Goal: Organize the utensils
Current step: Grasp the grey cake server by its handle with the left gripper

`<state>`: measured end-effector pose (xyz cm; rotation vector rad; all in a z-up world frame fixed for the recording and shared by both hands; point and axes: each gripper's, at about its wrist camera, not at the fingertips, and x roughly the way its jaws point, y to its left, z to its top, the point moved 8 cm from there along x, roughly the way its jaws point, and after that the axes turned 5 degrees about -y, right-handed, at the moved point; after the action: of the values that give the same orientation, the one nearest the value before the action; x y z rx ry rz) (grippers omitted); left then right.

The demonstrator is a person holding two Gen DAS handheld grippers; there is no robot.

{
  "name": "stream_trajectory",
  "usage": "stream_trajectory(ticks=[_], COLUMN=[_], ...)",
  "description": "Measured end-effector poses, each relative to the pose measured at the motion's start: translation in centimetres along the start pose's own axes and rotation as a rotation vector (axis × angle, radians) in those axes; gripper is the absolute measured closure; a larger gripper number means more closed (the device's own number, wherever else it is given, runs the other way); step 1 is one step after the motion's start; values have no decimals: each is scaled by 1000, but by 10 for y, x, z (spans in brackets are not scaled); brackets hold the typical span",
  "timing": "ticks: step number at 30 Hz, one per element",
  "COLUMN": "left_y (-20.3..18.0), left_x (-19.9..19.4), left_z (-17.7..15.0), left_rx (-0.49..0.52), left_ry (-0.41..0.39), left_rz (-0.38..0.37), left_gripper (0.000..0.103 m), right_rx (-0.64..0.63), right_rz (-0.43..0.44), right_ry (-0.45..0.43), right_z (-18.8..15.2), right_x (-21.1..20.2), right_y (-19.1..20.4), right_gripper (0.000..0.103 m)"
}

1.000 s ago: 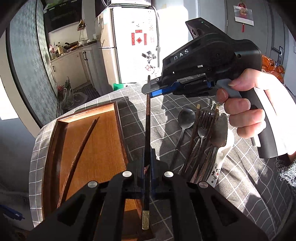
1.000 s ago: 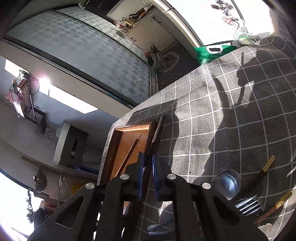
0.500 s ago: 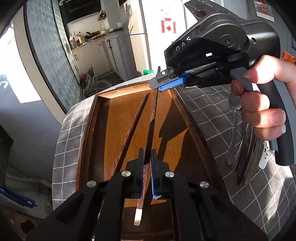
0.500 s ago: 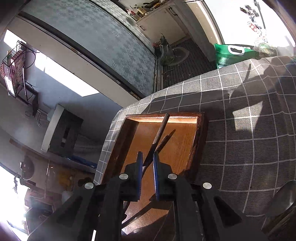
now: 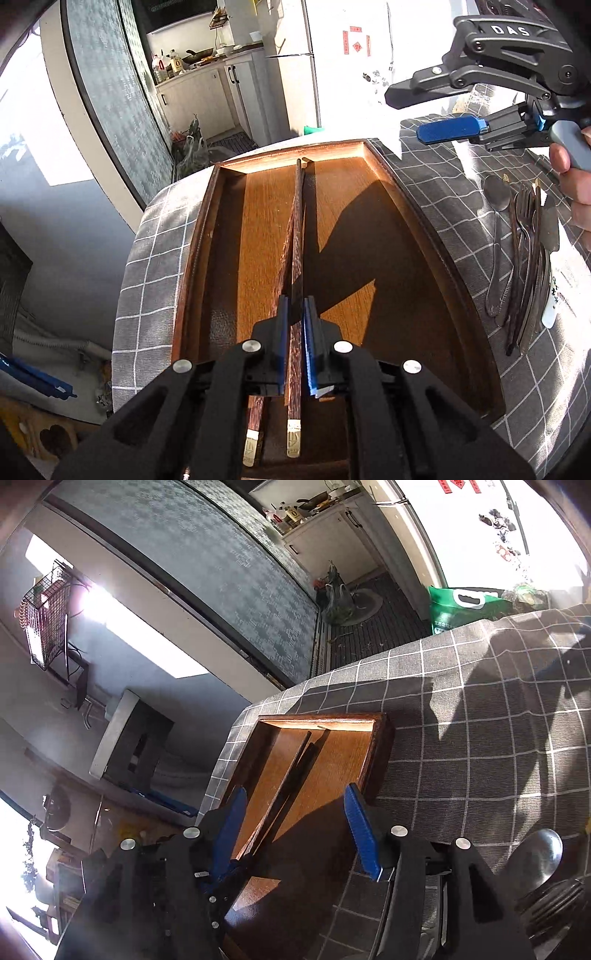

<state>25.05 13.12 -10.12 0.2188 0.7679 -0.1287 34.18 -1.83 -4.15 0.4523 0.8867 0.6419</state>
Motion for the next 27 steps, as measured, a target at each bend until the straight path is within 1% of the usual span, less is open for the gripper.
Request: stream_trajectory(ticks=[1,2,5,6,7,9,12,16,17,19,20,22,23,26,27], left_y=[-1,-1,-6,-9,-15,-37,-72,-129,-144,-172,-184,-203,-209,-217,-214], left_x=[-4,-9,-24,-30,-36,-45,-52,-51,-51,-51,-50,-48,-45,-40,-39], left_z=[0,1,5,8,8,10,11,7,4,-3,-7,-12,-13,-10,-8], left_rx=[-1,5,20,20,24,58,118,158,173,211,237,282,296,302,291], left_ry=[-12,-28,-71,-91,-106,-124,-134,-116,-107,-90,-82,-67,-62,-58,-60], left_rz=[6,11,14,3,-26,-108,-161,-270,-303,-357,-373,-386,-385,-370,-363], left_gripper=[65,59,46,36,29,27,25,26,27,35,36,43,43,43,43], right_rx=[-15,-29,-52,-56,-57,-40,-4,39,43,50,54,59,66,87,89], right_rz=[-13,-27,-63,-75,-88,-113,-145,-156,-155,-151,-150,-146,-141,-113,-112], right_ry=[-6,-9,-14,-16,-16,-17,-34,-48,-50,-54,-55,-55,-54,-40,-38], right_z=[1,1,-4,-8,-13,-23,-32,-49,-53,-58,-60,-61,-61,-61,-61], right_x=[-12,-22,-54,-64,-75,-93,-113,-129,-130,-134,-136,-139,-140,-138,-137], right_y=[-6,-12,-37,-47,-60,-83,-116,-141,-143,-148,-150,-153,-155,-157,-158], right_gripper=[38,37,35,35,34,34,34,34,34,34,34,34,34,41,45])
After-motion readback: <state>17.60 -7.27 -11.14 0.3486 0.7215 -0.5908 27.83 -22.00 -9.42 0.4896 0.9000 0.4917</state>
